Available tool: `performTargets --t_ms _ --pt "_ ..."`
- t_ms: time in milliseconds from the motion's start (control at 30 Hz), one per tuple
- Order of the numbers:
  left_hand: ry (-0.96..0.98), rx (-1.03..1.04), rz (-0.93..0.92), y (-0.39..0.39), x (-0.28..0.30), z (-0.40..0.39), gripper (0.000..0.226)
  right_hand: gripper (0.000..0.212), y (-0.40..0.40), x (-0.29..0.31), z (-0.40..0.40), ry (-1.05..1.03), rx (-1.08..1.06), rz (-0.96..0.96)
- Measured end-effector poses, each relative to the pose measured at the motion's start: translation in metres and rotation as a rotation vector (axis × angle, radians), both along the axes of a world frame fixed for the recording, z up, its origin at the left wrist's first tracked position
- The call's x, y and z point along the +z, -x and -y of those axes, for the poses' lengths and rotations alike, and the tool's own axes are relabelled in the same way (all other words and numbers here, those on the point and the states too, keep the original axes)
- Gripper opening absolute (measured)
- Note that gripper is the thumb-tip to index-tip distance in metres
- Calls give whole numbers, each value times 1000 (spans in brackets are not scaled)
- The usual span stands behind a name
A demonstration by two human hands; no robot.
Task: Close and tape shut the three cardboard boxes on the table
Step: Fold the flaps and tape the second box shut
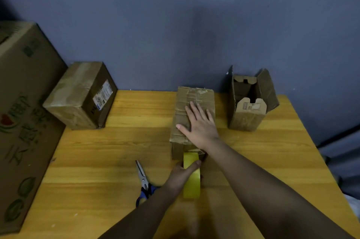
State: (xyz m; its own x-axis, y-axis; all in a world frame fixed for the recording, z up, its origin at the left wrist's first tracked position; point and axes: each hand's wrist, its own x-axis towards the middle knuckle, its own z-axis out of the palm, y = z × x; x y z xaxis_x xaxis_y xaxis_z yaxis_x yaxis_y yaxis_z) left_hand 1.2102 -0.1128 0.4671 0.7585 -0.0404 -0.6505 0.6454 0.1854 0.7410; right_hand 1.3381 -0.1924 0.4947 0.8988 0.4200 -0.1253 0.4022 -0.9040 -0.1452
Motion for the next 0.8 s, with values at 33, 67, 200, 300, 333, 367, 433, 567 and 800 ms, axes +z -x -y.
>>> performTargets --t_ms 33,67,200,300,333,367,433,567,800 --pt "-31 4 30 0 1 0 35 79 -1 0 0 -6 4 5" --pt "-62 -12 56 2 3 0 35 79 -2 1 1 -11 9 7" --pt "-257 15 99 20 -8 -14 32 75 -3 6 0 -52 24 45" --pt "-770 120 42 30 -35 -44 19 61 3 9 0 -72 53 208" --pt "-922 126 -31 32 -42 -55 19 54 7 10 -1 -77 65 261" --pt "-1038 101 -129 34 -47 -65 33 49 10 10 -2 -90 69 299" --pt "-1138 -16 -365 38 -52 -80 68 46 16 10 -3 -131 55 340" --pt "-1048 -47 -509 39 -61 -88 90 50 24 11 -2 -195 74 323" --pt "-1028 -86 -550 31 -62 -77 66 51 30 5 7 -209 102 209"
